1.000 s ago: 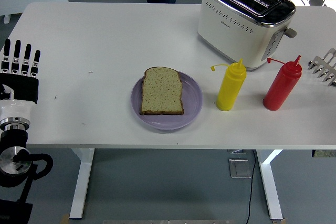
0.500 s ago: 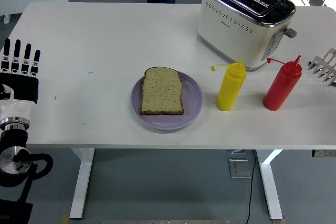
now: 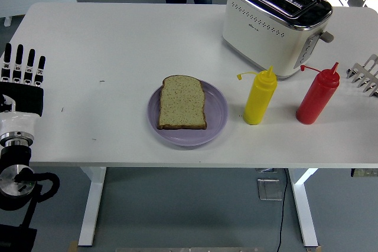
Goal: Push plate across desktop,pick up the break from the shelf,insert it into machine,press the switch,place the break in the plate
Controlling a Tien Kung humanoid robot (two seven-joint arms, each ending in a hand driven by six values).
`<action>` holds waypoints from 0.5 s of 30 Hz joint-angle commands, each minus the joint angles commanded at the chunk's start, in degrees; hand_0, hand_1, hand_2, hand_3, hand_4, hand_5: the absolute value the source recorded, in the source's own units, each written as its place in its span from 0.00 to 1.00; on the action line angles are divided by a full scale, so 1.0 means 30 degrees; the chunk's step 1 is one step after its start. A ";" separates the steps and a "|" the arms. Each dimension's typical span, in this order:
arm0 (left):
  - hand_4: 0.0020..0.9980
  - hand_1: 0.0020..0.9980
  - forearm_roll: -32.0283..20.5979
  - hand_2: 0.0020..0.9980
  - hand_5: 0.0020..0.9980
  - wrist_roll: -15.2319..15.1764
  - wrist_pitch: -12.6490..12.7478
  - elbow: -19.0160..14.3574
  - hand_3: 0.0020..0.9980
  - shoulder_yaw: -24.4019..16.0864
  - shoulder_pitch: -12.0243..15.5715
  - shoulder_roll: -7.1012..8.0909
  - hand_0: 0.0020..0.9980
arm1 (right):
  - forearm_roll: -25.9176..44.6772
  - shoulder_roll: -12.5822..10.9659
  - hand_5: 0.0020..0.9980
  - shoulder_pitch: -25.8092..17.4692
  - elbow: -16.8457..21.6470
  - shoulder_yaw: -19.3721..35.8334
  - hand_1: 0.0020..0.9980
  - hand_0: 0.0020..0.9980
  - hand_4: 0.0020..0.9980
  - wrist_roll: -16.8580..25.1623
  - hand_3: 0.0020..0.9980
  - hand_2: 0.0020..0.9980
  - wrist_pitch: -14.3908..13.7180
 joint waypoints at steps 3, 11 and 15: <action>0.53 0.88 -0.0005 0.88 1.00 -0.0003 0.0000 -0.0006 0.78 0.0000 -0.0006 -0.0001 0.87 | 0.0018 -0.0004 0.43 0.0002 0.0003 0.0025 0.74 0.80 0.48 0.0003 0.75 0.76 -0.0002; 0.53 0.88 -0.0013 0.88 1.00 -0.0013 0.0003 -0.0011 0.78 -0.0011 -0.0014 -0.0005 0.87 | 0.0053 -0.0010 0.43 0.0013 0.0026 0.0018 0.74 0.80 0.48 -0.0005 0.75 0.76 0.0003; 0.53 0.88 -0.0016 0.88 1.00 -0.0017 0.0004 -0.0007 0.78 -0.0006 -0.0012 -0.0009 0.87 | 0.0079 -0.0010 0.43 0.0006 0.0035 0.0020 0.74 0.80 0.48 -0.0007 0.75 0.76 -0.0001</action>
